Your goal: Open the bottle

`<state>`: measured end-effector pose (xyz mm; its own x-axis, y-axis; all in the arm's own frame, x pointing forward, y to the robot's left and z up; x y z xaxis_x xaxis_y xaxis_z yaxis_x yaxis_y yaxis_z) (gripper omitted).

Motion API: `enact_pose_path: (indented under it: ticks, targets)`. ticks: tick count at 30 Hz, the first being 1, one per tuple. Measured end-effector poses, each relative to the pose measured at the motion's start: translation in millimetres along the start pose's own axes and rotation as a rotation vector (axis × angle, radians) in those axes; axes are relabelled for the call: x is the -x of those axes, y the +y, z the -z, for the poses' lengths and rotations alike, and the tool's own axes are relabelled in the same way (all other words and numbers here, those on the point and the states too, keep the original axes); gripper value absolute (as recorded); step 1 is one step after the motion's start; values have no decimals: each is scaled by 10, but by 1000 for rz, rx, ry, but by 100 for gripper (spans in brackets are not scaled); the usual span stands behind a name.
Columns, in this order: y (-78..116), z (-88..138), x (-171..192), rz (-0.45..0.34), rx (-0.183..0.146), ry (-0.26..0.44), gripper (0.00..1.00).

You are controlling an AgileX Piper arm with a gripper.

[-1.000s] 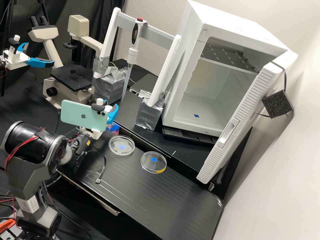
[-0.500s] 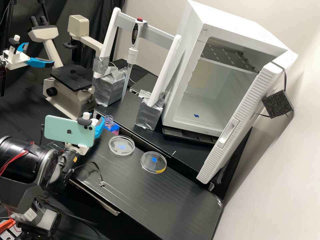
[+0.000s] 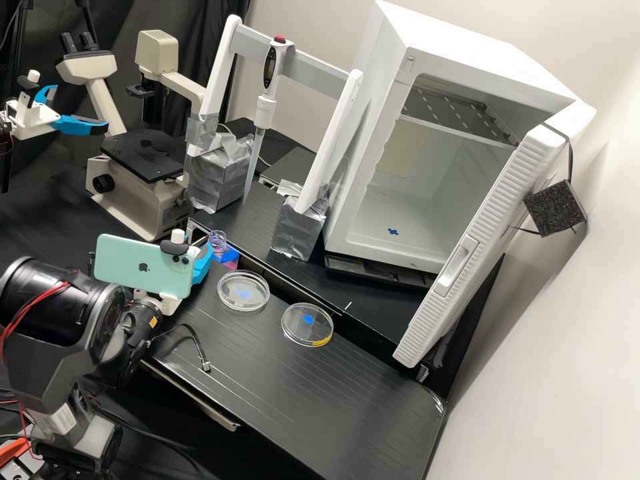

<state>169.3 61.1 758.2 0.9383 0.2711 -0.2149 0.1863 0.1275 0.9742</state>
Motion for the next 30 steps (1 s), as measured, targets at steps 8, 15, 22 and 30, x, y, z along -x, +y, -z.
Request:
enact_pose_path:
  ticks: [8,15,22,30]
  targets:
    - [42,25,17,-17,6,19,100]
    - [316,152,151,-133,-15,146,100]
    - [543,108,251,-280,-48,131,100]
    - [675,-39,195,-416,-125,-19,100]
